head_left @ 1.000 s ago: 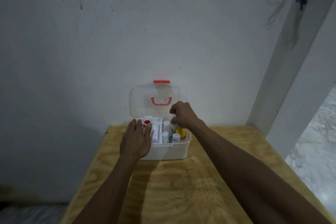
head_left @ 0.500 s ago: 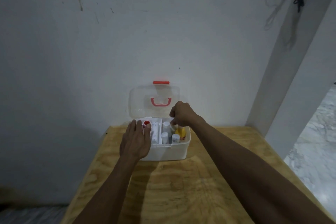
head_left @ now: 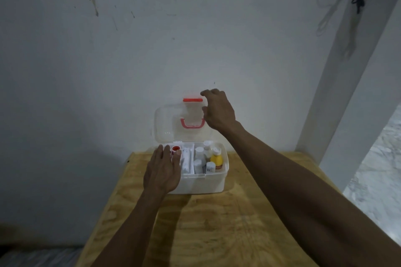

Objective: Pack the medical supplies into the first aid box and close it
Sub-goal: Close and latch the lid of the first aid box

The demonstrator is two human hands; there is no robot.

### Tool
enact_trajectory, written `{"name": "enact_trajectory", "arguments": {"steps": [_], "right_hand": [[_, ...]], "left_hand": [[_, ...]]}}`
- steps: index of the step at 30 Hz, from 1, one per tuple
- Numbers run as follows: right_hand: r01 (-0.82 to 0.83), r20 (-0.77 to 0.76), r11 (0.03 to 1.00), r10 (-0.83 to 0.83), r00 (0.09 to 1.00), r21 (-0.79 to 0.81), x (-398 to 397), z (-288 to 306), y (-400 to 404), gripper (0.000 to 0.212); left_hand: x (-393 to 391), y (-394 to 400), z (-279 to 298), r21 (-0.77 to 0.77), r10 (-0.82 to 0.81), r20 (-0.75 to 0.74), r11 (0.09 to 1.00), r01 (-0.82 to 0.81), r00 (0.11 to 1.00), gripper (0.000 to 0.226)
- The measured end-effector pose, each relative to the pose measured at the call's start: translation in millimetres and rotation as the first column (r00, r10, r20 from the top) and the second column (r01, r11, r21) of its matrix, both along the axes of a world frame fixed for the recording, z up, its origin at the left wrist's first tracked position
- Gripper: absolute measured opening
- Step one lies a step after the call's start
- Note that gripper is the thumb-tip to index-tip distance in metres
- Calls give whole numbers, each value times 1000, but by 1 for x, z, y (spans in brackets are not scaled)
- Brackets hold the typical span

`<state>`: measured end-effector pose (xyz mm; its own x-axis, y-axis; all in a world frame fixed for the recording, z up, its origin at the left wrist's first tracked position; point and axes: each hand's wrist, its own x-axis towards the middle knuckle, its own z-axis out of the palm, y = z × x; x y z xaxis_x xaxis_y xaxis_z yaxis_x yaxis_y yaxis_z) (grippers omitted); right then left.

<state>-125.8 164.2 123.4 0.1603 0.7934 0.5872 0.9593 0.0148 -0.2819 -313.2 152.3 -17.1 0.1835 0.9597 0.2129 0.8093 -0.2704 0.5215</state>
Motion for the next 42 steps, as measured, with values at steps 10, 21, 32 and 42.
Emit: {"name": "enact_trajectory", "arguments": {"steps": [10, 21, 32, 42], "right_hand": [[11, 57, 993, -4, 998, -119, -1, 7, 28, 18], [-50, 65, 996, 55, 996, -79, -1, 9, 4, 29], [-233, -176, 955, 202, 964, -182, 0, 16, -24, 36], [-386, -399, 913, 308, 864, -131, 5, 7, -40, 72]], "left_hand": [[2, -4, 4, -5, -3, -8, 1000, 3, 1000, 67], [2, -1, 3, 4, 40, 128, 999, -41, 991, 77], [5, -11, 12, 57, 35, 227, 997, -49, 973, 65], [6, -18, 17, 87, 7, 391, 995, -45, 920, 73]]}}
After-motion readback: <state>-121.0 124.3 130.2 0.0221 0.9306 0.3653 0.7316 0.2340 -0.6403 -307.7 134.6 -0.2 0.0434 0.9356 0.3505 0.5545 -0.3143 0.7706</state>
